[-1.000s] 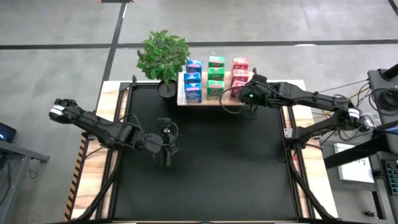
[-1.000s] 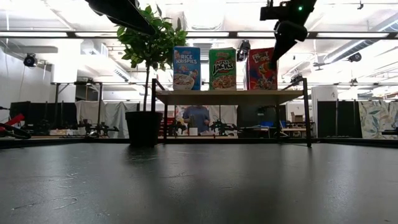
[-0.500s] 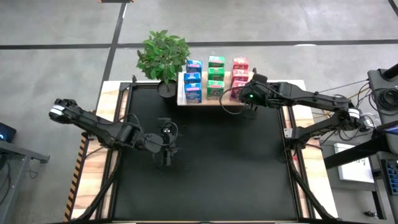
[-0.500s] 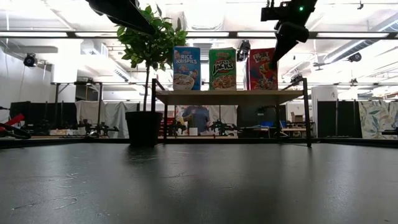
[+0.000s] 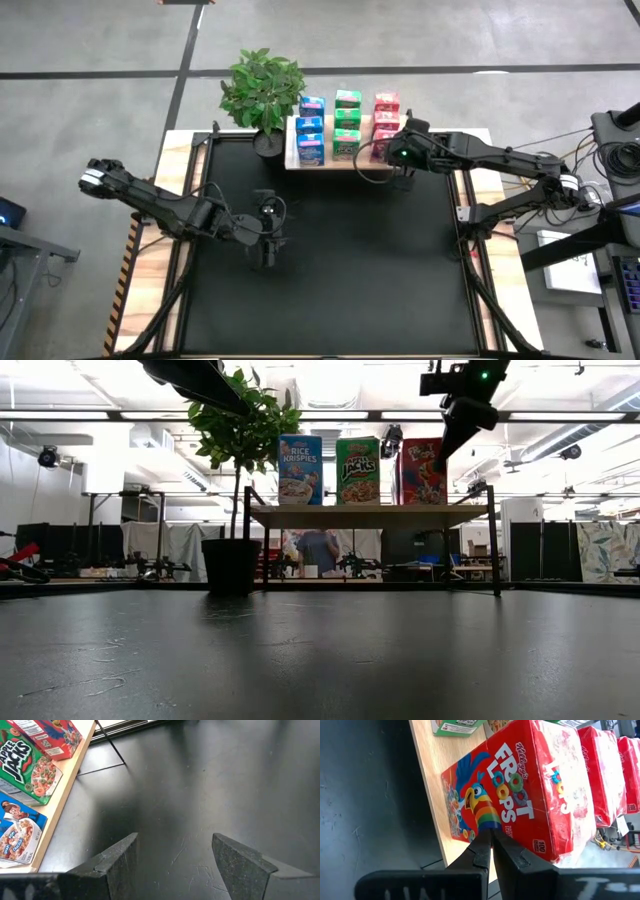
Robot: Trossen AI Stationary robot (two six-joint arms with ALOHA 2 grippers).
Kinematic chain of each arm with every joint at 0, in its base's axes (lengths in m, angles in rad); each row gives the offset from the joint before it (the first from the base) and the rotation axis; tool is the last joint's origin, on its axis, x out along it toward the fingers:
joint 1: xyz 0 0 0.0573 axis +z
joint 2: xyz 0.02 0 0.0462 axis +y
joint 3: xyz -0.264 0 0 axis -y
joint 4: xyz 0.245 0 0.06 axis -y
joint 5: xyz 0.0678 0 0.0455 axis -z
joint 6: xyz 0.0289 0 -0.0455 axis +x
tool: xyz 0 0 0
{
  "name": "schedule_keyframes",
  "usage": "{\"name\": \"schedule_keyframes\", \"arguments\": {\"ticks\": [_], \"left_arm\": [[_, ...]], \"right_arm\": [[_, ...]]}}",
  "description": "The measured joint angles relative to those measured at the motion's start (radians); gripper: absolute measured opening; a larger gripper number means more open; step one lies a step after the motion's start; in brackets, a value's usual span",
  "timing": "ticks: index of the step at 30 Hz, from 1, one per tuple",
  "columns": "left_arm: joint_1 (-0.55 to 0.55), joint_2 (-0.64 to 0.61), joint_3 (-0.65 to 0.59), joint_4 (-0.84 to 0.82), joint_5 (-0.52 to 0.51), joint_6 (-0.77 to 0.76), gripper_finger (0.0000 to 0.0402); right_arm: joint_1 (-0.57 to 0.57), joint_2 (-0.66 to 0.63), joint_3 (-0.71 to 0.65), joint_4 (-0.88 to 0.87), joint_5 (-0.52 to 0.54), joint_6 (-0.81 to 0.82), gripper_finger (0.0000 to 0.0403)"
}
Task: Stack cereal on shelf
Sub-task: Put the red cereal box on the shelf, aligned with the other red cereal box, then return to Home Position
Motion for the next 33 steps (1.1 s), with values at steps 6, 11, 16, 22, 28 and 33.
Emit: {"name": "schedule_keyframes", "arguments": {"ticks": [6, 11, 16, 22, 28, 33], "left_arm": [[0.000, 0.000, 0.000, 0.000, 0.000, 0.000, 0.0235], [0.000, 0.000, 0.000, 0.000, 0.000, 0.000, 0.0235], [0.000, 0.000, 0.000, 0.000, 0.000, 0.000, 0.0235], [0.000, 0.000, 0.000, 0.000, 0.000, 0.032, 0.0235], [0.000, -0.001, 0.000, 0.000, 0.000, 0.065, 0.0235], [0.000, -0.017, -0.005, -0.003, 0.001, 0.101, 0.0233]], "right_arm": [[-0.008, 0.000, -0.005, 0.000, -0.001, -0.002, 0.0009], [-0.008, 0.001, -0.011, 0.000, -0.007, -0.004, 0.0009], [-0.008, 0.001, -0.011, 0.006, -0.035, 0.012, 0.0009], [0.000, -0.018, -0.015, 0.060, -0.188, 0.047, 0.0009], [0.063, -0.072, -0.070, 0.191, -0.250, 0.049, 0.0009], [0.132, -0.151, -0.180, 0.368, -0.314, 0.070, 0.0009]]}}
